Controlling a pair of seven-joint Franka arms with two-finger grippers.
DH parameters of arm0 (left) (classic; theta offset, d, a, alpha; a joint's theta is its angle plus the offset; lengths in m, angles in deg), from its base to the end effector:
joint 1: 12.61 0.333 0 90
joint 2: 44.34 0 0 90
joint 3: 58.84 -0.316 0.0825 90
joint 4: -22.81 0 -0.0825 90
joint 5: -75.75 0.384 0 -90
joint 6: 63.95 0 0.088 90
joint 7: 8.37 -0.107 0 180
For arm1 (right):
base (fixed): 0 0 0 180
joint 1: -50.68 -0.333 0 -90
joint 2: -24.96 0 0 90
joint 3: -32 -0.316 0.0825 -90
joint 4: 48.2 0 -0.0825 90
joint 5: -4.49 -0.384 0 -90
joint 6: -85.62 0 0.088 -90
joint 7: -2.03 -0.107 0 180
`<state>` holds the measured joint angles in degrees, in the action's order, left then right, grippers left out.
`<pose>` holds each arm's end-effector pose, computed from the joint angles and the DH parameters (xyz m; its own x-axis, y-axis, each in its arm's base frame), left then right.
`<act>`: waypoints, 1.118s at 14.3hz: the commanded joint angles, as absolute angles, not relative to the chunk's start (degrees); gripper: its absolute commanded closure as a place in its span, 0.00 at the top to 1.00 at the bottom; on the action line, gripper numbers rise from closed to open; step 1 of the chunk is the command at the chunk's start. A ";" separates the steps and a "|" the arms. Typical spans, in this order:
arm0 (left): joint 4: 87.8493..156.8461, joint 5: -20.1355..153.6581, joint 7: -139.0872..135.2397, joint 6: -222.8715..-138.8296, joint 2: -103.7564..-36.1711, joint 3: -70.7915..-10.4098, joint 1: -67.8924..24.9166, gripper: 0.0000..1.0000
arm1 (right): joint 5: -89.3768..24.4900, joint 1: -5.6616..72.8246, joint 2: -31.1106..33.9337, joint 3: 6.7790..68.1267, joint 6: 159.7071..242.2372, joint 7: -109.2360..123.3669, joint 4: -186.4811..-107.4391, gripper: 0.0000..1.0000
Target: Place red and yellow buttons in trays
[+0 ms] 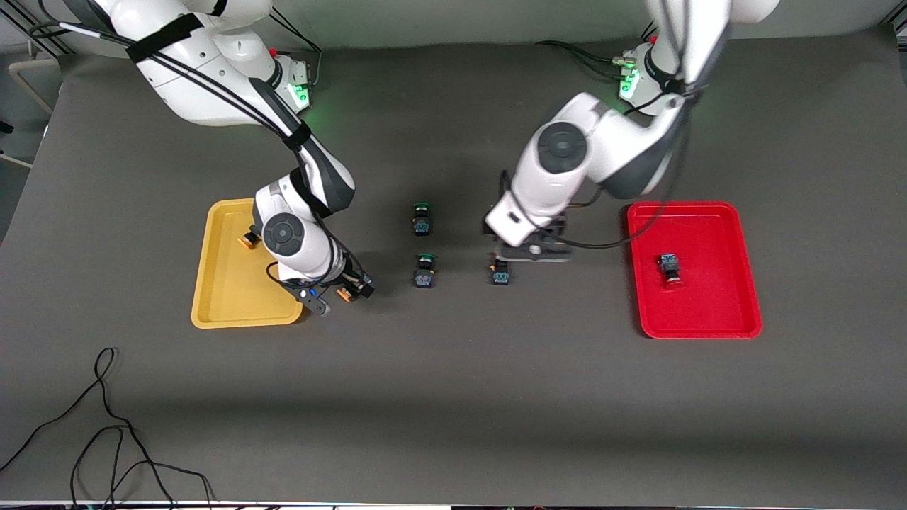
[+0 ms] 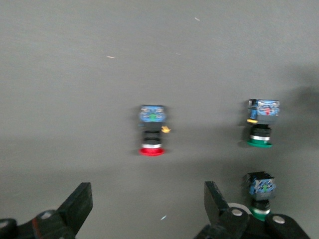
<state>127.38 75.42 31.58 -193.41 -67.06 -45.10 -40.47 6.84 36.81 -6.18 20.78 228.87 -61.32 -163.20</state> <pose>0.4901 -0.4204 0.3287 0.9997 -0.0064 -0.0254 -0.0037 -0.9945 0.1044 0.5443 0.2536 0.1825 0.7871 -0.6108 -0.0867 -0.6131 -0.7900 -0.0001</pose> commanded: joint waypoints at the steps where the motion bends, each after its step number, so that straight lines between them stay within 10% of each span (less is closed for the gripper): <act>1: 126.35 80.04 36.00 -199.90 -73.68 -46.27 -42.49 1.00 | 8.36 36.88 -6.41 20.67 230.37 -63.53 -163.34 0.39; 4: 126.26 82.51 36.36 -202.81 -78.26 -46.62 -42.50 1.00 | 8.36 37.06 -5.45 20.67 229.93 -63.36 -163.25 0.15; 9: 125.12 82.87 36.36 -205.19 -81.78 -47.49 -42.50 0.98 | 8.18 39.07 5.25 21.37 214.34 -59.07 -160.10 0.13; 13: 124.42 82.96 38.73 -205.10 -82.66 -47.76 -42.58 0.30 | 5.82 40.22 14.66 28.46 204.20 -45.03 -159.82 0.13; 16: 123.45 82.96 40.31 -204.75 -83.01 -48.11 -42.58 0.16 | 2.21 40.22 16.96 36.11 204.44 -33.34 -163.59 0.13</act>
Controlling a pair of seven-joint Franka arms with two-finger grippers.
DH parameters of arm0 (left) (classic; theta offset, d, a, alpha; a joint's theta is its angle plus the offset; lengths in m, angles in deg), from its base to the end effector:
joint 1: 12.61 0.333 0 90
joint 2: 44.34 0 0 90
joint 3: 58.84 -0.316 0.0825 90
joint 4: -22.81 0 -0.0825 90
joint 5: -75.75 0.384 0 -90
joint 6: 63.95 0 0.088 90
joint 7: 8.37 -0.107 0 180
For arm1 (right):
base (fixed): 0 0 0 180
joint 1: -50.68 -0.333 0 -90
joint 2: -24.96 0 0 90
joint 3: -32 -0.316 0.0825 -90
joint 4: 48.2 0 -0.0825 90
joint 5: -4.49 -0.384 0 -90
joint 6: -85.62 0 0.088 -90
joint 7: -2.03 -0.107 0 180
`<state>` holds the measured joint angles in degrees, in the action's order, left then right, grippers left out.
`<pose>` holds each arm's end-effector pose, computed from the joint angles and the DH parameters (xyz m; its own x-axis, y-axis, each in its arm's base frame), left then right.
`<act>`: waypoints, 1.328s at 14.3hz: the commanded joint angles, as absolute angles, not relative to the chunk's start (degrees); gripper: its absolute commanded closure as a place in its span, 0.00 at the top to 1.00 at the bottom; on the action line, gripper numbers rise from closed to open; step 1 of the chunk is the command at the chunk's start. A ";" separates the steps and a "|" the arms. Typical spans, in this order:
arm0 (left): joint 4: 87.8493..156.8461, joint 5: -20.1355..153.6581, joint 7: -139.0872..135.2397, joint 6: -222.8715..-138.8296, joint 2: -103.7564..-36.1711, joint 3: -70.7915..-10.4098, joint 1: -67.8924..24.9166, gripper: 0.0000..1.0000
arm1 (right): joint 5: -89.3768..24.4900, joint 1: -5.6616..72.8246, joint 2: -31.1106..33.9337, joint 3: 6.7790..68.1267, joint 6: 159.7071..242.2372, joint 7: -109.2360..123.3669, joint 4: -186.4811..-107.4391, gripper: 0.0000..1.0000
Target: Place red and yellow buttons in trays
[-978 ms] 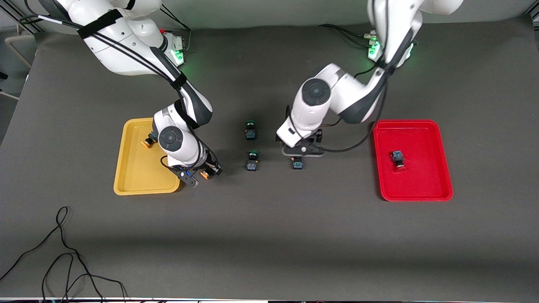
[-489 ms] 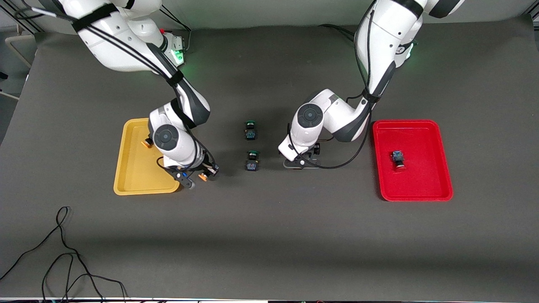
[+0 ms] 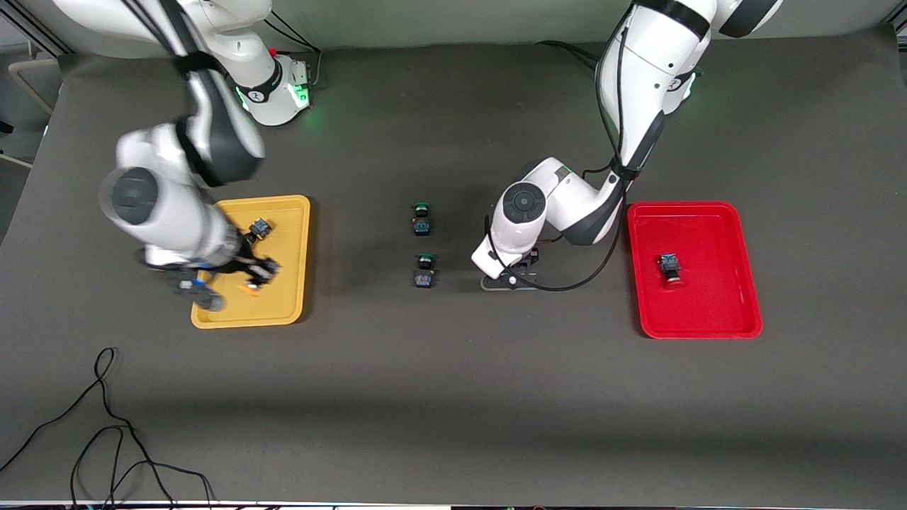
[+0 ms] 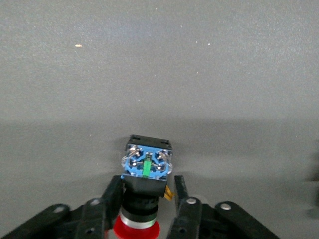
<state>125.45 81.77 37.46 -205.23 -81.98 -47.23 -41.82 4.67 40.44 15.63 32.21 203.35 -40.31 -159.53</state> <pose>0.5047 -0.4232 0.1924 0.9987 0.0490 -0.0153 0.0499 -0.9968 0.0630 0.5785 0.1022 0.3952 0.8451 -0.5334 -0.0356 -0.5323 -0.8458 0.0369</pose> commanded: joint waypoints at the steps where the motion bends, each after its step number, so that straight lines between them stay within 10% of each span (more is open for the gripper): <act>1: 122.84 82.96 40.84 -204.14 -82.93 -48.12 -42.58 0.16 | 0.20 40.22 16.44 37.87 204.97 -29.91 -164.65 0.13; 8: 113.25 80.59 41.11 -180.08 -73.37 -47.77 -38.74 0.15 | -3.33 40.40 9.51 39.91 222.01 -23.45 -174.50 0.13; 15: 133.00 77.51 14.63 -175.83 -53.51 -48.11 -18.45 0.13 | -3.33 40.57 4.49 39.91 227.47 -23.54 -174.41 0.18; 17: 136.00 77.69 1.36 -176.53 -52.17 -48.12 -9.41 0.13 | -3.42 40.66 4.14 39.91 227.56 -23.63 -174.50 0.44; 19: 140.12 78.21 -7.90 -183.26 -52.87 -48.20 -3.06 0.13 | -3.42 40.75 4.13 39.91 227.56 -24.07 -174.41 1.00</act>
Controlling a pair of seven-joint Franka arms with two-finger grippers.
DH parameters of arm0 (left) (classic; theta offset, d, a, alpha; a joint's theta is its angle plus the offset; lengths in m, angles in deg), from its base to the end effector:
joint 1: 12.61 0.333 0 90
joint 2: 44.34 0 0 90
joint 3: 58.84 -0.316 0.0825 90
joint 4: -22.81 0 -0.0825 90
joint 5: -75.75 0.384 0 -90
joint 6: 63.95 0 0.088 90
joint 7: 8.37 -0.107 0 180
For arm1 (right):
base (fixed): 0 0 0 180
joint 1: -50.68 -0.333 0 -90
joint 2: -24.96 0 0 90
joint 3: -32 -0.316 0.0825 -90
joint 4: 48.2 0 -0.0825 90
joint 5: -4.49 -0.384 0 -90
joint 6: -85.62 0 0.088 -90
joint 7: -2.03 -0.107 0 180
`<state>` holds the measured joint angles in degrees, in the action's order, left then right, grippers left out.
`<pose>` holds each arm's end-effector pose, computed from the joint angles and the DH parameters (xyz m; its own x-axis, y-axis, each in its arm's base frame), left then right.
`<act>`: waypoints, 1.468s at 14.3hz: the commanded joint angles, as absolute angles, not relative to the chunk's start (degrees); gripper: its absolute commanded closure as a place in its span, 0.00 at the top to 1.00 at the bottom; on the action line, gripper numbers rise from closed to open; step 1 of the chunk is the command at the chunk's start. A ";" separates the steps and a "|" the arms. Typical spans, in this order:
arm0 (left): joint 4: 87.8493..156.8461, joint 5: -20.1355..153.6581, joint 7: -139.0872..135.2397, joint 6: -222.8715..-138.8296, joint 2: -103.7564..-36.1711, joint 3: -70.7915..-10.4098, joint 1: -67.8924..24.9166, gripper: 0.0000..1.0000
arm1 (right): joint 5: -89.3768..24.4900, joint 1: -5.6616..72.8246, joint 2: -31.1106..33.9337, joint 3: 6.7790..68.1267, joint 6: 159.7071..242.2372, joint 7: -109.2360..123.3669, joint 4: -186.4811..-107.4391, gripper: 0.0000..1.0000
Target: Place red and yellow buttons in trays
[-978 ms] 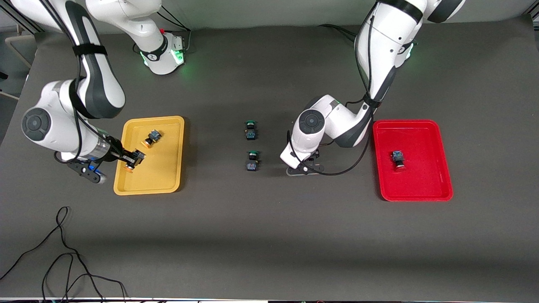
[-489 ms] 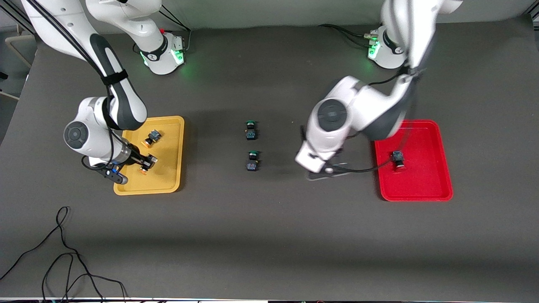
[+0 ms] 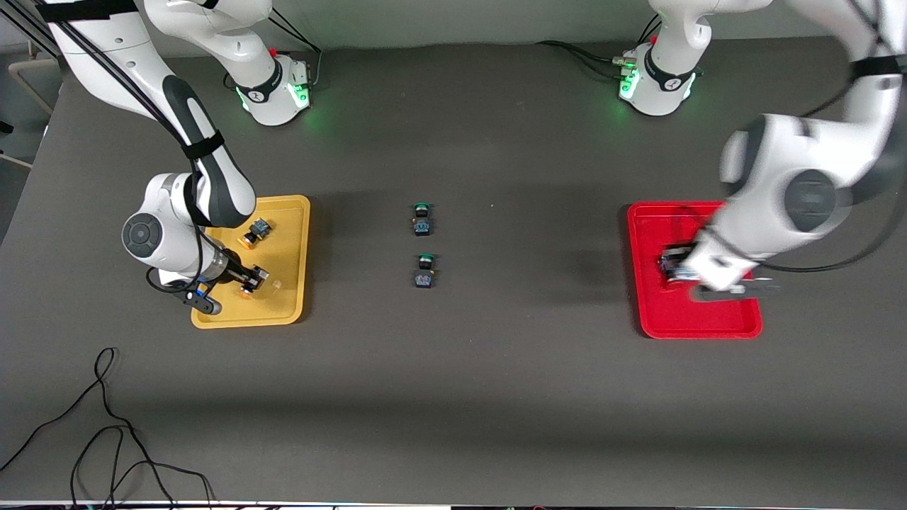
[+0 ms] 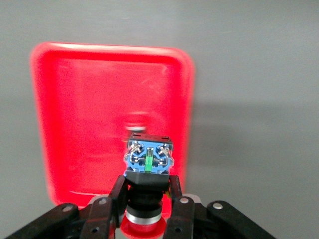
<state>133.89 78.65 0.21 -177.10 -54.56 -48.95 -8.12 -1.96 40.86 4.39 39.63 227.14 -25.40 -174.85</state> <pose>0.5781 -0.0483 0.3834 0.9902 0.0349 -0.1355 0.0306 -0.9990 -0.0334 0.5425 0.0192 0.2082 0.8606 -0.5011 -0.0910 -0.5005 -0.8652 0.0307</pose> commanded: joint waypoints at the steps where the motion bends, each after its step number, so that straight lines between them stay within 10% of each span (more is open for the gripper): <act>1: 143.63 78.21 -10.98 -189.48 -53.30 -48.20 -0.68 0.13 | -3.42 40.75 4.31 40.00 227.38 -24.50 -174.41 1.00; 7: 153.86 82.16 -14.97 -217.40 -63.32 -48.82 2.76 0.22 | -2.81 40.66 10.72 40.35 222.22 -23.19 -170.91 1.00; 9: 152.89 83.31 -14.97 -216.53 -63.24 -49.08 3.12 1.00 | -2.63 40.57 12.56 40.27 218.26 -23.19 -167.49 1.00; 17: 122.35 81.56 -17.51 -164.38 -56.83 -48.47 2.94 1.00 | 1.59 40.13 17.66 40.26 194.55 -18.47 -149.57 1.00; 21: 114.75 77.17 -18.48 -151.52 -52.00 -48.56 2.50 1.00 | 1.76 40.22 20.47 40.35 183.46 -12.39 -142.34 1.00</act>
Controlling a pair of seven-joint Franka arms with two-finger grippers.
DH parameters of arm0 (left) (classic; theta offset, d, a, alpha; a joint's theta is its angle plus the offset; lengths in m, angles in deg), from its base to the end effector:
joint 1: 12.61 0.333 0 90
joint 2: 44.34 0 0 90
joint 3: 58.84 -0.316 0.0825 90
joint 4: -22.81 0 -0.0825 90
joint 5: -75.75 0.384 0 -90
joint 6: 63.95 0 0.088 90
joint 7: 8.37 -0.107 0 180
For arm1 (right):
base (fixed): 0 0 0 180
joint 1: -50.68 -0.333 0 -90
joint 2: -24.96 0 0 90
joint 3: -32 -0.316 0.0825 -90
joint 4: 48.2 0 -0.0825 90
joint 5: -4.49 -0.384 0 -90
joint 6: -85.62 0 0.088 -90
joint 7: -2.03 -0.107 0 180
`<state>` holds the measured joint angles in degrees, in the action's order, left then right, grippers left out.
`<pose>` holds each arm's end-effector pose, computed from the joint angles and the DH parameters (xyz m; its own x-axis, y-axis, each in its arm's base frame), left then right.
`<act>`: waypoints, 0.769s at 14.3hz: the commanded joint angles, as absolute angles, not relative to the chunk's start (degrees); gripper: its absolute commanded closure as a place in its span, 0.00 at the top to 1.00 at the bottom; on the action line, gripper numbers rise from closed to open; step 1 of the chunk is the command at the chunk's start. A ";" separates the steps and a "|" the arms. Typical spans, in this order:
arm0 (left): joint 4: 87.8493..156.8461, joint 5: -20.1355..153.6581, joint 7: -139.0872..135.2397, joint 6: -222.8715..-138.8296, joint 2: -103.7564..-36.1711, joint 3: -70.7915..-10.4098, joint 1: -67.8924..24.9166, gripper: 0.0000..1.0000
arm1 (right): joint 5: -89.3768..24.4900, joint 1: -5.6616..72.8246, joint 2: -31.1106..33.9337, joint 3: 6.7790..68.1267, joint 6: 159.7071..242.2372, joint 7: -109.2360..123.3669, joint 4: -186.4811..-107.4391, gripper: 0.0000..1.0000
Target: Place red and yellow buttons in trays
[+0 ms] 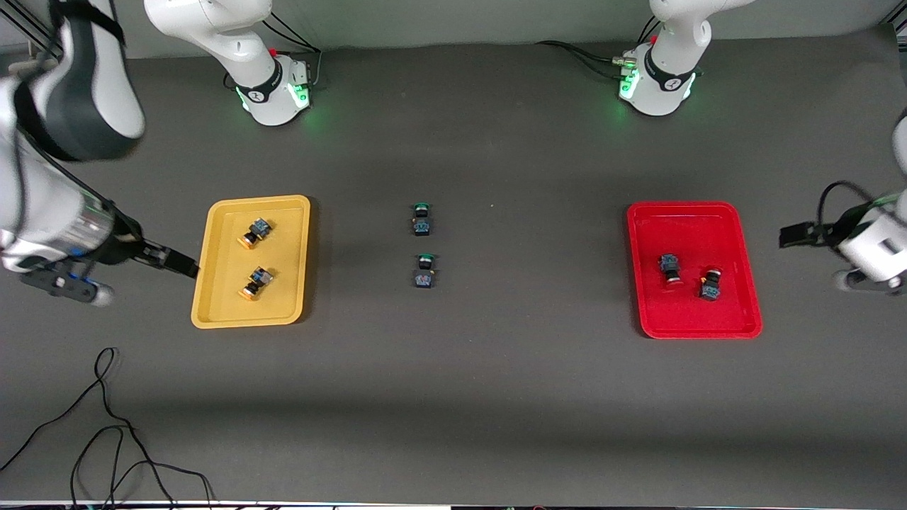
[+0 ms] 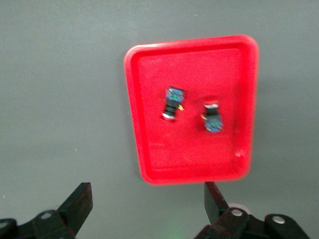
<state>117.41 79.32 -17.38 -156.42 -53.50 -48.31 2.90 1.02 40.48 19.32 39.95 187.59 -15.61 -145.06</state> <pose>0.5860 0.0637 0.5000 0.9776 -0.0779 -0.1956 -0.0796 -0.9968 -0.0008 0.5920 0.0316 0.5296 0.9607 -0.2766 -0.0219 -0.2773 -0.9599 -0.0408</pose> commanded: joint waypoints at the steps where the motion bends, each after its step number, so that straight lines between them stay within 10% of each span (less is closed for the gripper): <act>1: 114.57 76.72 -18.39 -149.75 -50.42 -48.47 2.42 1.00 | 1.85 40.22 21.35 40.27 182.31 -11.95 -141.90 1.00; 11: 114.22 74.70 -9.25 -148.06 -45.48 -57.52 -15.33 1.00 | 6.69 41.63 26.90 38.60 180.71 -6.05 -143.91 1.00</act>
<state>114.32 75.13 -10.46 -148.01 -45.94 -55.40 -12.88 5.79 40.98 25.57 39.20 180.96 -7.68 -142.71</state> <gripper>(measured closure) 0.000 0.000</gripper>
